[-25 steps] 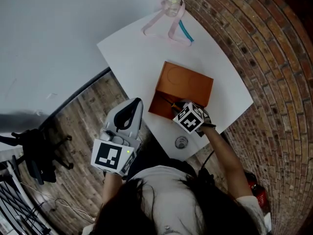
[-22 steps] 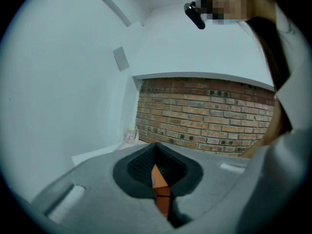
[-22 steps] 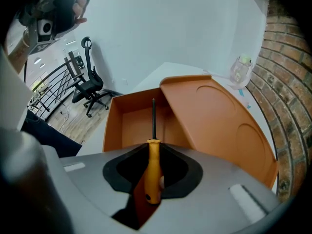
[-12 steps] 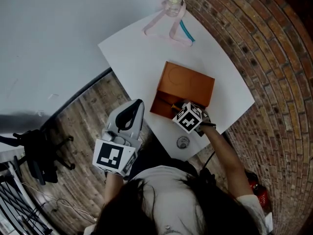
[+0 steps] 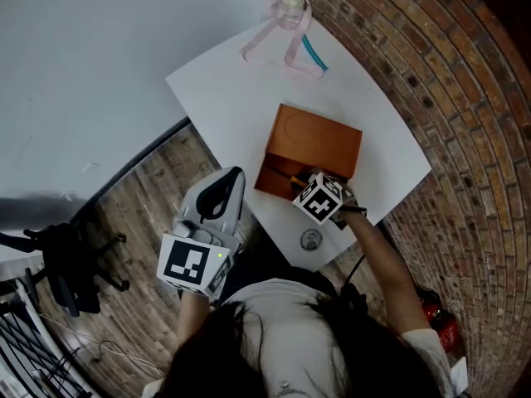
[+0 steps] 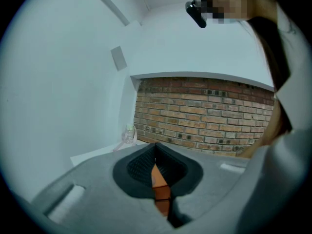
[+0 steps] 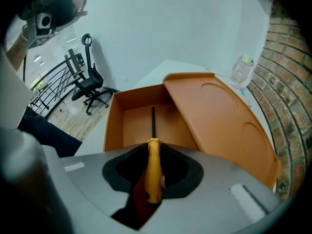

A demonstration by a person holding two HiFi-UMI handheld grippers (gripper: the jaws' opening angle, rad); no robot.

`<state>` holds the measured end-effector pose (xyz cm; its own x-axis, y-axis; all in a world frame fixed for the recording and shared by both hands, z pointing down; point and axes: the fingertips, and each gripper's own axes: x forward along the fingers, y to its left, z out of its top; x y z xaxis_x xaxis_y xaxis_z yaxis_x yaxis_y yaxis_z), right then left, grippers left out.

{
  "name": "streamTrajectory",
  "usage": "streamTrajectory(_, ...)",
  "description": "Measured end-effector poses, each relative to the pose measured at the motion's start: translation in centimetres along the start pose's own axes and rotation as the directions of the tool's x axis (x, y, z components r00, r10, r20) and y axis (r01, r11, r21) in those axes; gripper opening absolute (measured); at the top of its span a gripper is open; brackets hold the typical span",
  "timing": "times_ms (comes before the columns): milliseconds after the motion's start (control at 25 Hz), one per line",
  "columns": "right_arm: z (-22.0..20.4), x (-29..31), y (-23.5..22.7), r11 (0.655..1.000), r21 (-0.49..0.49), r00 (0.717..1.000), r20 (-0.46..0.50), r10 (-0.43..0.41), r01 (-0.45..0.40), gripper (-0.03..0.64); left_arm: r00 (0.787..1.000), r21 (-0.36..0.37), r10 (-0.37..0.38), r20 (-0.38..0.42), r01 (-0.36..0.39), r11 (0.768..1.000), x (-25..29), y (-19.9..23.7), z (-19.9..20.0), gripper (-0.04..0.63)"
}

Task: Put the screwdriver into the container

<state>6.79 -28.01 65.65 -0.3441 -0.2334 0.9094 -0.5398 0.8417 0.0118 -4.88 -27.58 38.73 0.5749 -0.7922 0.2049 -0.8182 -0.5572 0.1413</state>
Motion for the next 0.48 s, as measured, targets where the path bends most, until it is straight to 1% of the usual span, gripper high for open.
streamTrajectory(480, 0.8, -2.1, -0.2, 0.996, 0.056, 0.994, 0.086, -0.073, 0.069, 0.077, 1.0, 0.019, -0.018, 0.002, 0.018, 1.0, -1.0, -1.0, 0.5, 0.0)
